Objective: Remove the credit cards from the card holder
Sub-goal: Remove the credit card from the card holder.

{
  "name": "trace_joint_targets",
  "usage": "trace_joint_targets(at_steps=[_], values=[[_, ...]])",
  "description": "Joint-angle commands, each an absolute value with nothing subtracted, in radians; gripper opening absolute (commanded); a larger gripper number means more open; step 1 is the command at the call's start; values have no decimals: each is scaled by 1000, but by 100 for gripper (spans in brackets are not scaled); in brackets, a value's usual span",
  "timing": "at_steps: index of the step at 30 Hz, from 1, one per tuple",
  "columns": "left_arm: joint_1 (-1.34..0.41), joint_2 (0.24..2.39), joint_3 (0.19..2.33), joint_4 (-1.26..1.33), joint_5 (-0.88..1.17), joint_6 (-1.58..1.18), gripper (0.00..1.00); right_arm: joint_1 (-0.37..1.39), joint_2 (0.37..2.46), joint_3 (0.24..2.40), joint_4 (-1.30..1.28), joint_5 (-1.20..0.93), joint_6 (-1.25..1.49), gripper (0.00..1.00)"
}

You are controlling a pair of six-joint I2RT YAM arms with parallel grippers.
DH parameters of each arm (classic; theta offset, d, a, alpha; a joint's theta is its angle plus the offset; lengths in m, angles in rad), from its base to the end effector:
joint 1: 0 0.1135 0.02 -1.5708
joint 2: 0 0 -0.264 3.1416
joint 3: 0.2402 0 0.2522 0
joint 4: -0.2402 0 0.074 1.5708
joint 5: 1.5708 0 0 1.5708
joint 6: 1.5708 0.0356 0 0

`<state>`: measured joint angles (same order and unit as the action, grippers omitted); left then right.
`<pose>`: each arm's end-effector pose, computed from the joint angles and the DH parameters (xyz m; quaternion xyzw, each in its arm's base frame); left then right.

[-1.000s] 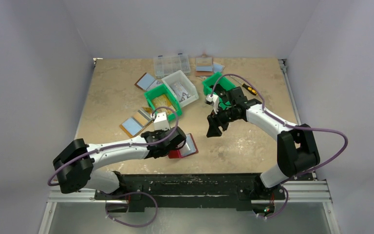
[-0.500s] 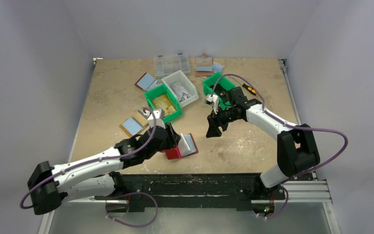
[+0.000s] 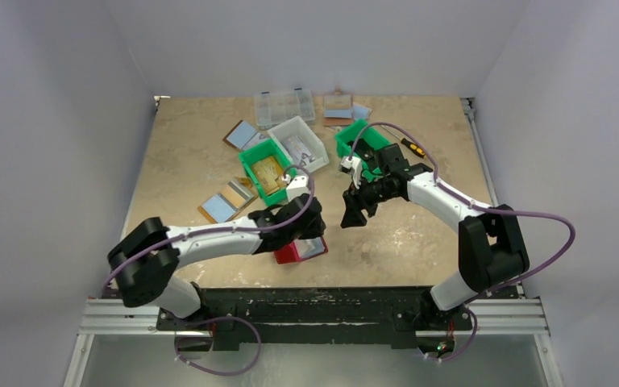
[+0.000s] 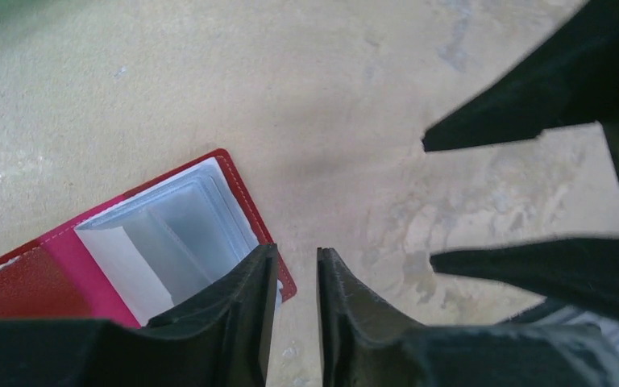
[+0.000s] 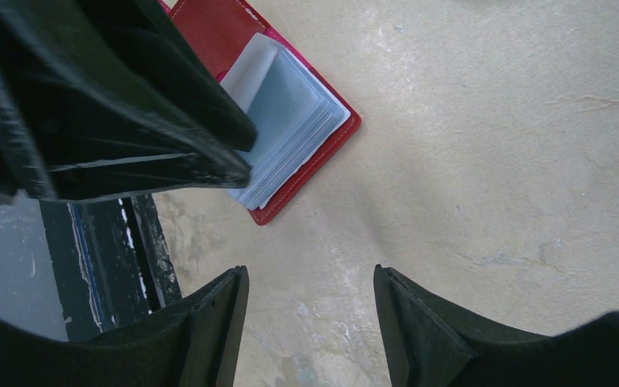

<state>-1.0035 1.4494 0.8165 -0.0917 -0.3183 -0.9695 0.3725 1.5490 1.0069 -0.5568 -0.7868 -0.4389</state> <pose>0.1715 -0.2485 0.2076 -0.0497 0.9013 -0.2584 0.3442 0.2704 0.1327 0.2141 -0.4367 0.7898 0.3653 0.2282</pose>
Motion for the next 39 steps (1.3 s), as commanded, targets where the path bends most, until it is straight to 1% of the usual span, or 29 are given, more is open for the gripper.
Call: trace_joint_targets(at_steps=[1, 5, 11, 16, 21, 27, 31, 37, 39], values=[[-1002, 1567, 996, -342, -438, -1105, 25, 371, 1540, 1037, -551, -802, -448, 66], [-1003, 1641, 1053, -430, -431, -1126, 21, 371, 1543, 1040, -554, -805, -449, 66], [-1003, 1665, 1061, -503, -425, -1121, 16, 371, 1542, 1040, -554, -801, -450, 66], [-1003, 1616, 1018, -538, -452, -1139, 15, 370, 1545, 1039, -552, -801, -449, 66], [-1003, 1544, 933, -514, -462, -1154, 15, 370, 1546, 1039, -552, -799, -449, 66], [-1002, 1511, 840, -483, -451, -1155, 16, 371, 1547, 1036, -558, -817, -453, 66], [-1003, 1475, 764, -407, -429, -1119, 18, 371, 1545, 1035, -563, -849, -464, 67], [-1002, 1361, 583, -126, -353, -1005, 21, 381, 1548, 1015, -525, -910, -424, 67], [-1002, 1325, 536, -79, -360, -995, 20, 400, 1558, 1014, -498, -928, -385, 67]])
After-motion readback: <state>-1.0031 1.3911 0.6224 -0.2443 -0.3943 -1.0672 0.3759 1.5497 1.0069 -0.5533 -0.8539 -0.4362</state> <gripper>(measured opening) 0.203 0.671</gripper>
